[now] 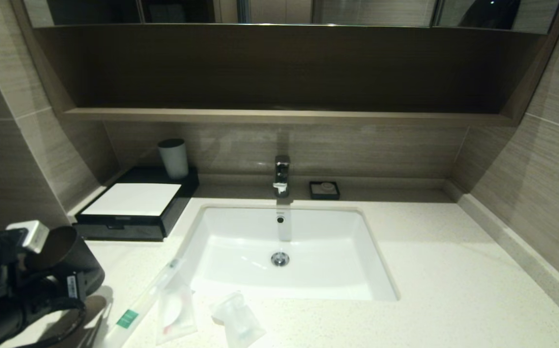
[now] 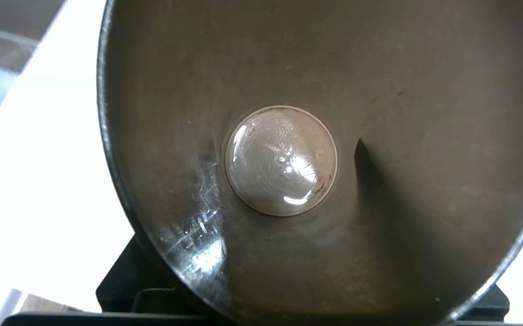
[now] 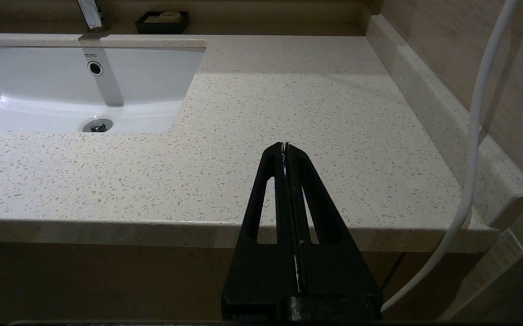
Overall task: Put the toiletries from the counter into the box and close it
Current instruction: Place the cup on the storage box
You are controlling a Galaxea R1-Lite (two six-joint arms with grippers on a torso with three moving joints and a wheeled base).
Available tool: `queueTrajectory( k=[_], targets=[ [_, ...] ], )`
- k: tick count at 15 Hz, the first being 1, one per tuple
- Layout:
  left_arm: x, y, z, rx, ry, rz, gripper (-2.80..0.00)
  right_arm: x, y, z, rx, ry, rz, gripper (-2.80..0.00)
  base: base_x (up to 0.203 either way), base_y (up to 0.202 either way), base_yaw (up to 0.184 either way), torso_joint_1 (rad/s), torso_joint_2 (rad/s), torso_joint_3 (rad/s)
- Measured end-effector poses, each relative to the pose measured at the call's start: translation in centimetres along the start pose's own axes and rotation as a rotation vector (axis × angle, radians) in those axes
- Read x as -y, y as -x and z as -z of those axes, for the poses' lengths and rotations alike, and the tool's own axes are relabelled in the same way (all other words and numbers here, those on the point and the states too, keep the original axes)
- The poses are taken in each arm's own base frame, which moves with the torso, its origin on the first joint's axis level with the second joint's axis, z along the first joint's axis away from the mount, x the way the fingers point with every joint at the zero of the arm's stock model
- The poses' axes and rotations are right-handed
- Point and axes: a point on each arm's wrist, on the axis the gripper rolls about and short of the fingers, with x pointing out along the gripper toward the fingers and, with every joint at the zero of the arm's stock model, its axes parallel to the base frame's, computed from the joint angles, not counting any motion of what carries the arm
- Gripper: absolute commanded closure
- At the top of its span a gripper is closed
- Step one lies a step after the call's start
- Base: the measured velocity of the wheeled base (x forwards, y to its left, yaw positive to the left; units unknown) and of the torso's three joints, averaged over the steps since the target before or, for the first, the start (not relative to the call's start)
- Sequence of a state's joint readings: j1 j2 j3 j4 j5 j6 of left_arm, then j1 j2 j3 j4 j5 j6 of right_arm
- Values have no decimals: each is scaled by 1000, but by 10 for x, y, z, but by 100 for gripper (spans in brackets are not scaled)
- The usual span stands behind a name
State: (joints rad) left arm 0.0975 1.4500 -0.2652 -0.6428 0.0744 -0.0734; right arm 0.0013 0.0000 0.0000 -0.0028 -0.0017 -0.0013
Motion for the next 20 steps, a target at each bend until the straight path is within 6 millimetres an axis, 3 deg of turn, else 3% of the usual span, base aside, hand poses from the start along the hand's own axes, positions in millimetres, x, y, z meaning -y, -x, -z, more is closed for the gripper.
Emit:
queueTrajectory(
  k=[6, 11, 20],
  targets=[
    [1, -4, -28, 61, 4, 0, 0, 0, 0, 0, 0, -1, 0, 0, 0, 0, 0, 0, 0, 0],
    [4, -13, -70, 123, 11, -1, 0, 0, 0, 0, 0, 0, 0, 0, 0, 0, 0, 0, 0, 0],
    [2, -63, -138, 78, 3, -77, 0, 0, 0, 0, 0, -1, 0, 0, 0, 0, 0, 0, 0, 0]
  ],
)
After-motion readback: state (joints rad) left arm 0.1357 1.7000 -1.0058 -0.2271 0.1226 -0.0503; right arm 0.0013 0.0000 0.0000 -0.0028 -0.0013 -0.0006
